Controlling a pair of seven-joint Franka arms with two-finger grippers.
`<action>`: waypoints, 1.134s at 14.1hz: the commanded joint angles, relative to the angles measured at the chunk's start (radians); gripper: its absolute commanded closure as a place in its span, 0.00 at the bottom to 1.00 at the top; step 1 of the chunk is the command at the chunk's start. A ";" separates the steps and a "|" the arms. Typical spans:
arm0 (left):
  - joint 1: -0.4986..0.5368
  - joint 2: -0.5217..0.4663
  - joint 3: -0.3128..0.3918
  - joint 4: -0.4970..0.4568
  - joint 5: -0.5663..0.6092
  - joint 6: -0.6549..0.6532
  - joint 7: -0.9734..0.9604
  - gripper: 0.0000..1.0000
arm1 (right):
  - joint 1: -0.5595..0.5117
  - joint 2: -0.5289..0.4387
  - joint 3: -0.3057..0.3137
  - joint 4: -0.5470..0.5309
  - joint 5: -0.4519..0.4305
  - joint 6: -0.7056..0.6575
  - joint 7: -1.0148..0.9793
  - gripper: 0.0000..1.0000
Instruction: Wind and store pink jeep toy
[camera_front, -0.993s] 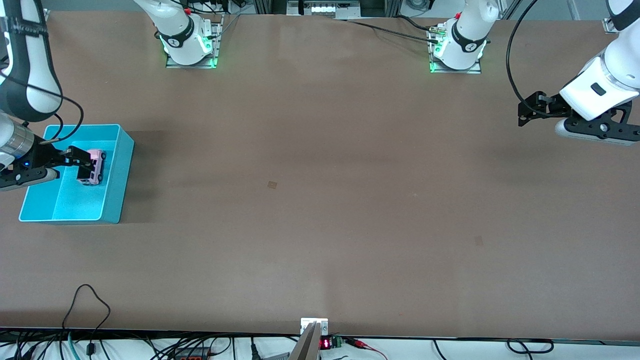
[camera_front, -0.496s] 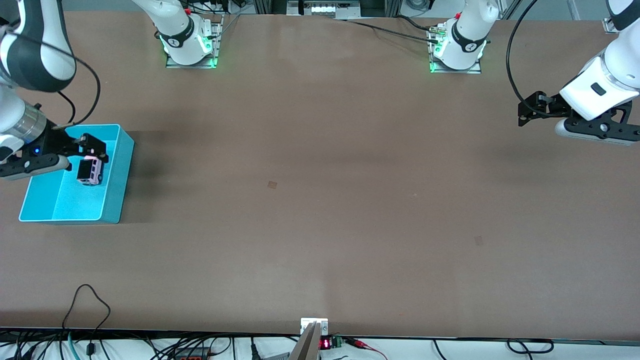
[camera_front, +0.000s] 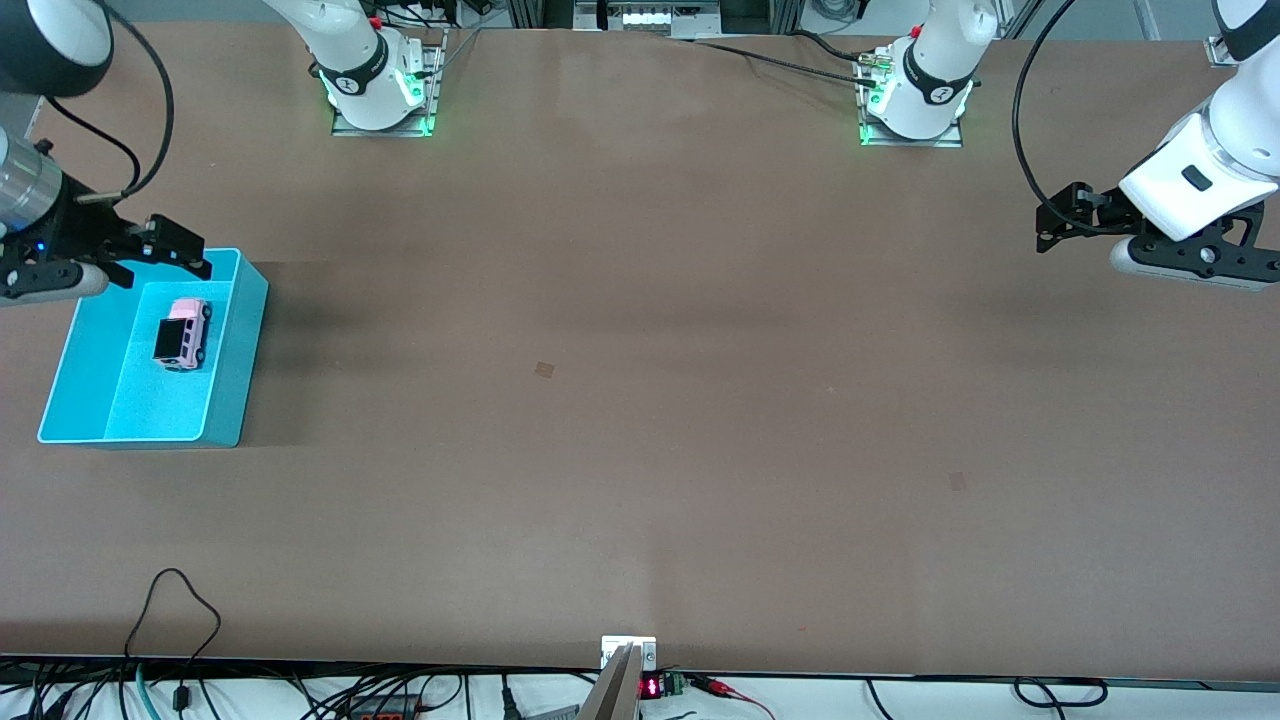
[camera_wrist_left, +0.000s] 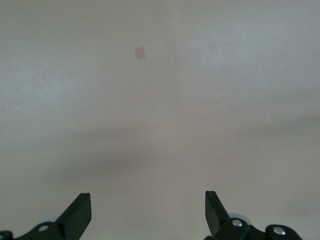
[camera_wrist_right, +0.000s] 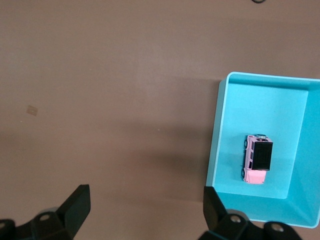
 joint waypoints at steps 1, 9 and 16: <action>-0.003 -0.010 0.002 0.009 -0.012 -0.018 -0.001 0.00 | 0.001 -0.044 0.011 0.004 -0.023 -0.036 0.025 0.00; -0.001 -0.010 0.002 0.009 -0.012 -0.035 -0.006 0.00 | -0.009 -0.087 0.045 0.042 -0.082 -0.080 0.048 0.00; -0.003 -0.007 0.000 0.015 -0.011 -0.047 0.004 0.00 | -0.009 -0.084 0.043 0.048 -0.082 -0.082 0.100 0.00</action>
